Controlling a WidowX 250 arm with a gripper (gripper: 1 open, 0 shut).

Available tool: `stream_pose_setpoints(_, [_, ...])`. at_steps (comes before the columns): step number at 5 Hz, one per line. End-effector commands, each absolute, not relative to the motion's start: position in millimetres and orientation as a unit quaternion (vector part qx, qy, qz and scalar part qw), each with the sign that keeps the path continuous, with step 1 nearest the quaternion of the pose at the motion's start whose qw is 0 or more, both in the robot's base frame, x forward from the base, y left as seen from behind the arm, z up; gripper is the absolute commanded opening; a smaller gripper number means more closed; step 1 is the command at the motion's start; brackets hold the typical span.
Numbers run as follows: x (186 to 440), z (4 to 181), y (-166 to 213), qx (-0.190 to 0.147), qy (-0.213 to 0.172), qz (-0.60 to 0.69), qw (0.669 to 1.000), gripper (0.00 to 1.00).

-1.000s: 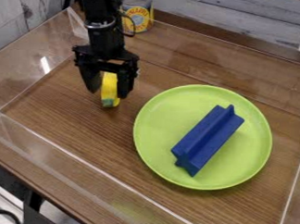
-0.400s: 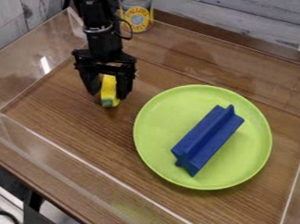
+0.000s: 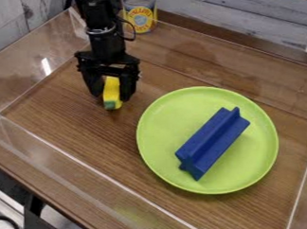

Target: Put the banana in the green plate

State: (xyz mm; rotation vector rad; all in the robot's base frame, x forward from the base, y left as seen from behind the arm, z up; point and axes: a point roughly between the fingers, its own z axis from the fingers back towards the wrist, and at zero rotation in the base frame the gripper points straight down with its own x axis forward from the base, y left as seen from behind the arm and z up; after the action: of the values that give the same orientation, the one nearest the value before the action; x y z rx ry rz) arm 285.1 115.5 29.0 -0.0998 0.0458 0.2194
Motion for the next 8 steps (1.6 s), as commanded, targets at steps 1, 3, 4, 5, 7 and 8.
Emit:
stream_pose_setpoints(1, [294.8,43.2,122.2,-0.045,-0.004,0.112,0.993,1.0])
stream_pose_setpoints(3, [296.3,50.5,120.2,-0.049,-0.007,0.107,0.993,1.0])
stream_pose_setpoints(4, [296.3,57.3,118.4,-0.05,-0.01,0.104,0.993,1.0])
stream_pose_setpoints(5, [296.1,63.3,116.7,-0.052,-0.012,0.101,0.994,1.0])
stream_pose_setpoints(7, [292.9,60.0,116.4,-0.05,-0.002,0.1,0.994,1.0])
stream_pose_setpoints(8, [291.5,55.7,116.6,-0.048,0.004,0.101,0.994,1.0])
